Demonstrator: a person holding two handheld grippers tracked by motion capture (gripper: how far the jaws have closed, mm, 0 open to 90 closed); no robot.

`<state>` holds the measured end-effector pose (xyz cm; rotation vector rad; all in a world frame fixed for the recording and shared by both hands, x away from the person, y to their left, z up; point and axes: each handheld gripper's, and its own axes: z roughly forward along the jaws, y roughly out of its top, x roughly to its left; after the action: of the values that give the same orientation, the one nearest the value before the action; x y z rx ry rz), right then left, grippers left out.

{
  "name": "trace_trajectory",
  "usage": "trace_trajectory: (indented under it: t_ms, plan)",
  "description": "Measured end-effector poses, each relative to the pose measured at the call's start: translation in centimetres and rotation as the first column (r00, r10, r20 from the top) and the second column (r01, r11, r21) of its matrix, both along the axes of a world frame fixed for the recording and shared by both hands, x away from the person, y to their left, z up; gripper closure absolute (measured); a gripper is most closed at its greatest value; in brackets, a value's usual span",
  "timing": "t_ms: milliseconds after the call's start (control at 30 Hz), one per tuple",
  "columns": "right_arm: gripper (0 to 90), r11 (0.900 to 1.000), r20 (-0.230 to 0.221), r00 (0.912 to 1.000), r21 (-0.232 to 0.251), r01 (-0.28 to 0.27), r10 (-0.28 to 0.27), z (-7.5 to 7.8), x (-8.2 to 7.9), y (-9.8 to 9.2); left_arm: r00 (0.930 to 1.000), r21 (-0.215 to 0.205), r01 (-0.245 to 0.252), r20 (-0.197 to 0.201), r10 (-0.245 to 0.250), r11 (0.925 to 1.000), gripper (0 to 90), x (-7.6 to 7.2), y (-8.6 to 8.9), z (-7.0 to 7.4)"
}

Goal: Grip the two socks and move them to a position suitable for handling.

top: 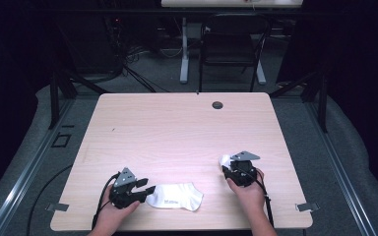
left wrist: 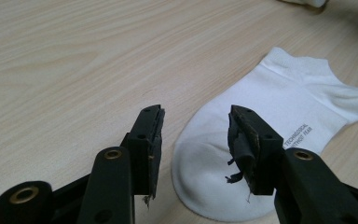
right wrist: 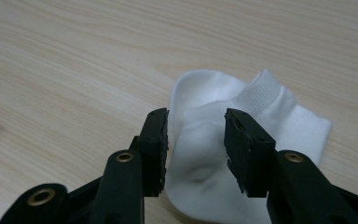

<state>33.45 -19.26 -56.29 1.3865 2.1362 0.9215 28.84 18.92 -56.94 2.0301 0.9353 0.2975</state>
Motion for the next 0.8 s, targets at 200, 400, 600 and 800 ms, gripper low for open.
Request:
trace_trajectory:
  t_ms: [200, 400, 600, 800]
  plan:
    - [81.9, 1.000, -0.044, 0.9989, -0.024, -0.015, 0.014, -0.7, 0.6, 0.4, 1.0000, 0.002, -0.002, -0.004, 0.002, 1.0000, 55.2, 0.1, 0.0, -0.1]
    - [87.2, 0.999, -0.063, 0.9968, -0.012, -0.050, 0.049, -0.9, 0.9, 1.3, 1.0000, 0.001, 0.001, -0.004, -0.001, 1.0000, 55.3, 0.2, -0.1, -0.2]
    - [87.4, 0.994, -0.068, 0.9919, -0.014, -0.108, 0.107, -0.9, 1.0, 3.6, 1.0000, 0.015, 0.000, -0.001, 0.000, 0.9999, 55.3, 0.2, -0.3, -0.3]
    - [87.5, 0.988, -0.073, 0.9852, 0.011, -0.155, 0.155, -1.0, 1.4, 5.8, 0.9999, 0.012, 0.010, -0.006, -0.010, 0.9999, 55.3, 0.3, -0.3, -0.3]
